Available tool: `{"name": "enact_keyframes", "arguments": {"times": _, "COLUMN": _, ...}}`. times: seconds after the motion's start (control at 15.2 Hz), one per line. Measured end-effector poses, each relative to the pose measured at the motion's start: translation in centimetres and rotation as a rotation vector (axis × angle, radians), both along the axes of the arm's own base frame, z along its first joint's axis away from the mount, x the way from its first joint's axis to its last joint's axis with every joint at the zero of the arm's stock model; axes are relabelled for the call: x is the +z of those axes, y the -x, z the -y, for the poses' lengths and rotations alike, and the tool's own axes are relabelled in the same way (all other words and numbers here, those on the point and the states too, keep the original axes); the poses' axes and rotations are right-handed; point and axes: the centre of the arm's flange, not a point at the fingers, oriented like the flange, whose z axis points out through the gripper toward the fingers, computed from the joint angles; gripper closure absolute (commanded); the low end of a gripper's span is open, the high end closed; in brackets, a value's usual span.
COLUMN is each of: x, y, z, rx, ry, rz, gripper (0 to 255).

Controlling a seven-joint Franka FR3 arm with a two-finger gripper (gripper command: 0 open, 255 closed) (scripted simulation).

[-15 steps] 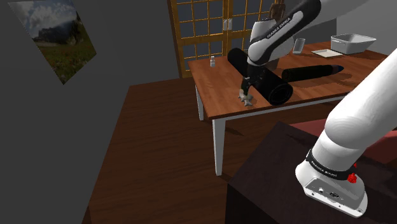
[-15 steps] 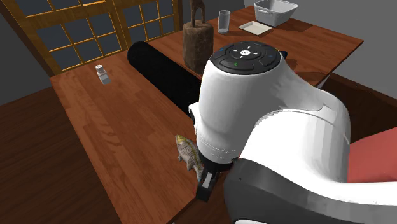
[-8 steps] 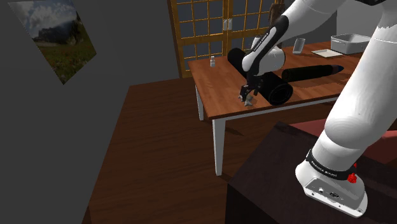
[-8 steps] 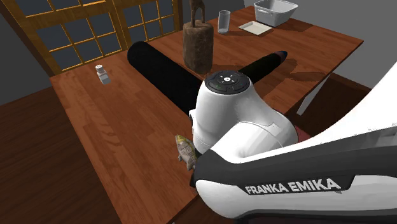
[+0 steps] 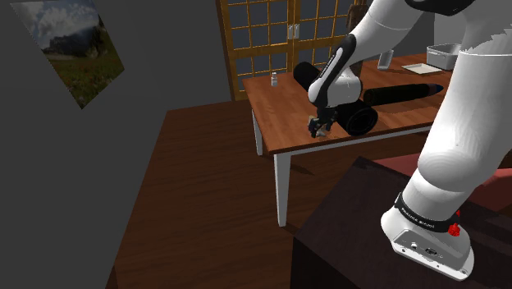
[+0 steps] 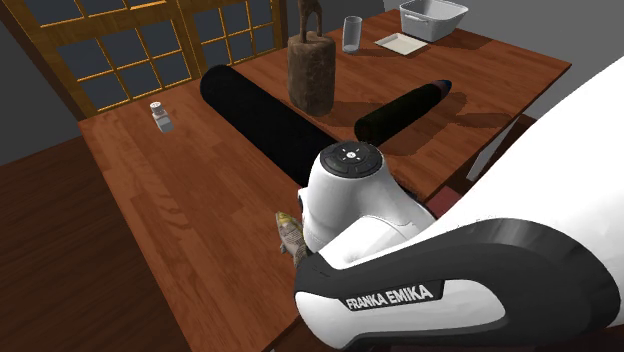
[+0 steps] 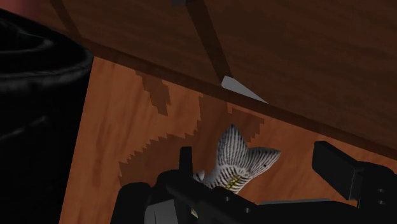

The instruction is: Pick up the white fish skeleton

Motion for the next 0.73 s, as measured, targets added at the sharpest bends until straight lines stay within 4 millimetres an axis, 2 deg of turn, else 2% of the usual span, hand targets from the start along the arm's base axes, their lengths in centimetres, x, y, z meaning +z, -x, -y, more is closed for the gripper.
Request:
{"name": "enact_keyframes", "arguments": {"times": 0.07, "x": -0.19, "y": 0.00, "z": 0.03, "rx": 0.000, "ry": 0.000, "rz": 0.000, "gripper": 255}}
{"name": "enact_keyframes", "arguments": {"times": 0.73, "x": -0.36, "y": 0.00, "z": 0.07, "rx": 0.000, "ry": 0.000, "rz": 0.000, "gripper": 255}}
